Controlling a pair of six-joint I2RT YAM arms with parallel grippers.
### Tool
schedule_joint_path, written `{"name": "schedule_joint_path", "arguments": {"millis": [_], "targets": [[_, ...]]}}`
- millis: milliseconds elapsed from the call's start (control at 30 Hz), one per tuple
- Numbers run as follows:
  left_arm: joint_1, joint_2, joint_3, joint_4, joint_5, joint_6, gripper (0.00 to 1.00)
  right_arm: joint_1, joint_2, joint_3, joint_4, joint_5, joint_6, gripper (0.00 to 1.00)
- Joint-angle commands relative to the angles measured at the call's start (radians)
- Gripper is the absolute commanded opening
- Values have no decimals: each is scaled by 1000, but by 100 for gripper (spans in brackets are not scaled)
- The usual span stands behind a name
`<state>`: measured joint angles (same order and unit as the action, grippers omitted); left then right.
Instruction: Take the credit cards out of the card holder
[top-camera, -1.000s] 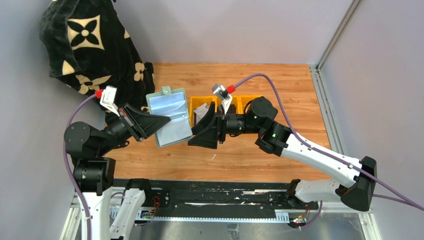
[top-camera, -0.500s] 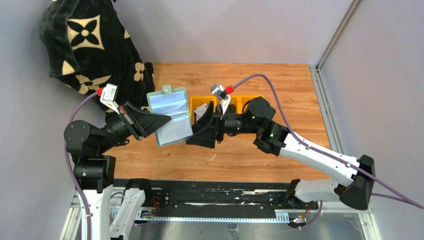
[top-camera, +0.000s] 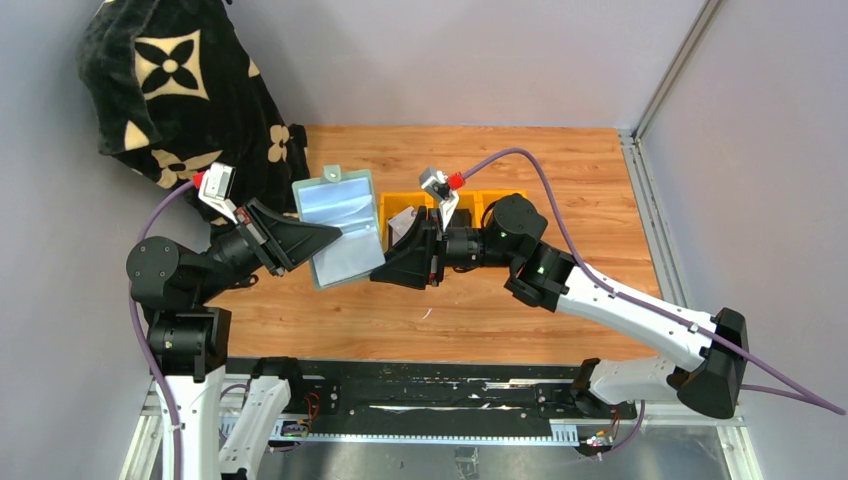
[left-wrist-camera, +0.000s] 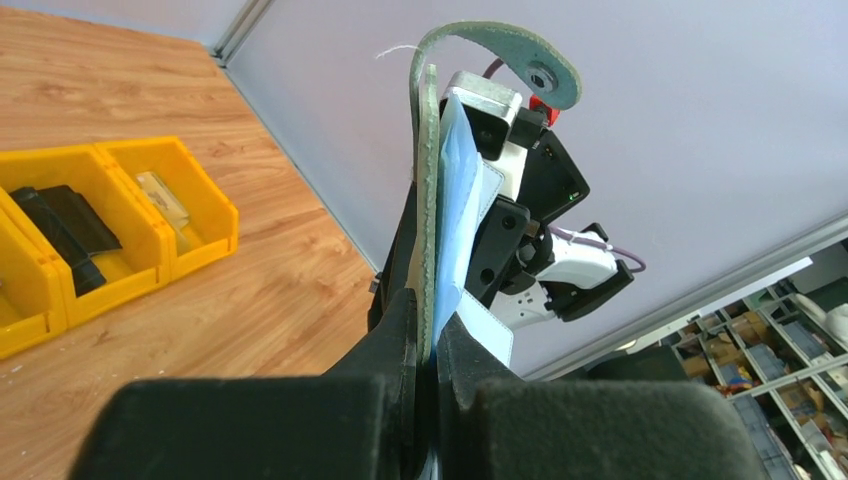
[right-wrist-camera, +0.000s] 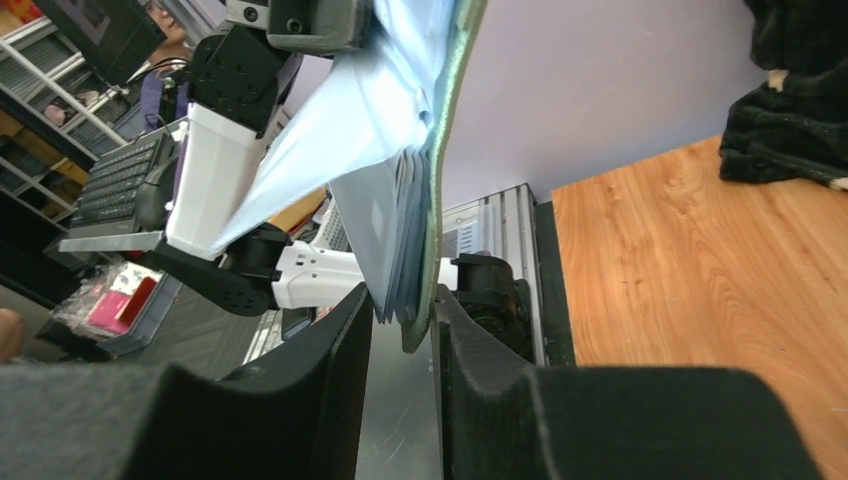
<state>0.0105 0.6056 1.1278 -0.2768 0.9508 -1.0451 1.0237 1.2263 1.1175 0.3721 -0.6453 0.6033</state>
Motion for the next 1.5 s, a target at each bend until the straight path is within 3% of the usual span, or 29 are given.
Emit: {"name": "schedule_joint_path", "arguments": {"millis": [0,200,367,733,833,967,1000,1067,1167,1333,1467], "targets": [[0,9,40,26,24,-23,0,12,-22,27,-9,88,-42,28],[0,9,37,29,36,-28,0,12,-16,58,-1,163,-24,27],[0,5,28,35,58,-34,0,10,12,90,49,163,39,44],[1,-3,15,61,93,-55,0,9,50,138,81,200,88,45],[0,-9,-2,61,98,-52,0,9,68,152,114,179,137,41],[0,0,-7,71,112,-52,41,7,81,155,133,180,205,8],[0,5,-3,68,118,-52,52,8,81,153,127,184,212,3],[0,14,19,56,128,-42,63,5,76,152,104,187,220,0],[0,21,72,18,132,13,69,-3,61,149,57,199,220,0],[1,34,133,-96,144,150,72,-20,46,154,3,195,239,0],[0,11,185,-224,165,398,70,-32,49,172,-54,176,278,0]]}}
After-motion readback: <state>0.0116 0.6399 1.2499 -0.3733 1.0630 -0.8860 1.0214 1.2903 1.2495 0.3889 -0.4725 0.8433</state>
